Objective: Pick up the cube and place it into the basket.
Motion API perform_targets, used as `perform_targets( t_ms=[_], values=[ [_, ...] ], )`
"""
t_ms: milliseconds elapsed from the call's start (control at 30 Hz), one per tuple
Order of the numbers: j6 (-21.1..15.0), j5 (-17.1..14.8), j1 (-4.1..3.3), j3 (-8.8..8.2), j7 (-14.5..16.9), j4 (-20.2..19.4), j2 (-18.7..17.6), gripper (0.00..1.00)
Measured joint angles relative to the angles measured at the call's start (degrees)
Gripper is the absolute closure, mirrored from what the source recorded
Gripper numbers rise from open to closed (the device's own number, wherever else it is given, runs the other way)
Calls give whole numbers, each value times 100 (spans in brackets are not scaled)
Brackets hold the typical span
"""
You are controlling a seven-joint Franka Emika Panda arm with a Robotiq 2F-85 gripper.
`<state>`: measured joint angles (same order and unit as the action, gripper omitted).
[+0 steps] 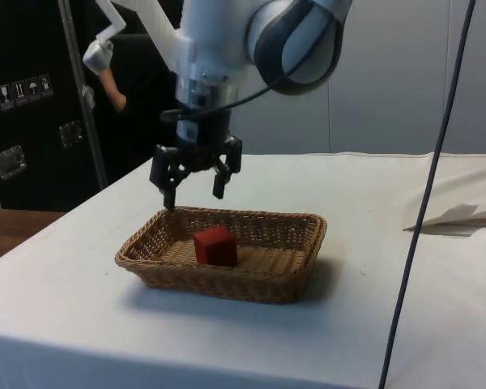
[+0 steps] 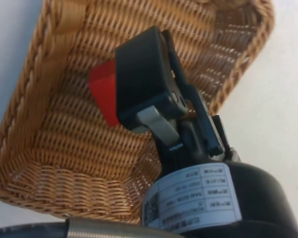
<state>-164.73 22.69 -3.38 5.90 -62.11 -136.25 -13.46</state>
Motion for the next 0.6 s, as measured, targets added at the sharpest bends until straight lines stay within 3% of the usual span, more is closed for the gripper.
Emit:
perform_targets(
  t_ms=[600],
  values=[
    [647,-109,132,-241,498,619,46,0]
  ],
)
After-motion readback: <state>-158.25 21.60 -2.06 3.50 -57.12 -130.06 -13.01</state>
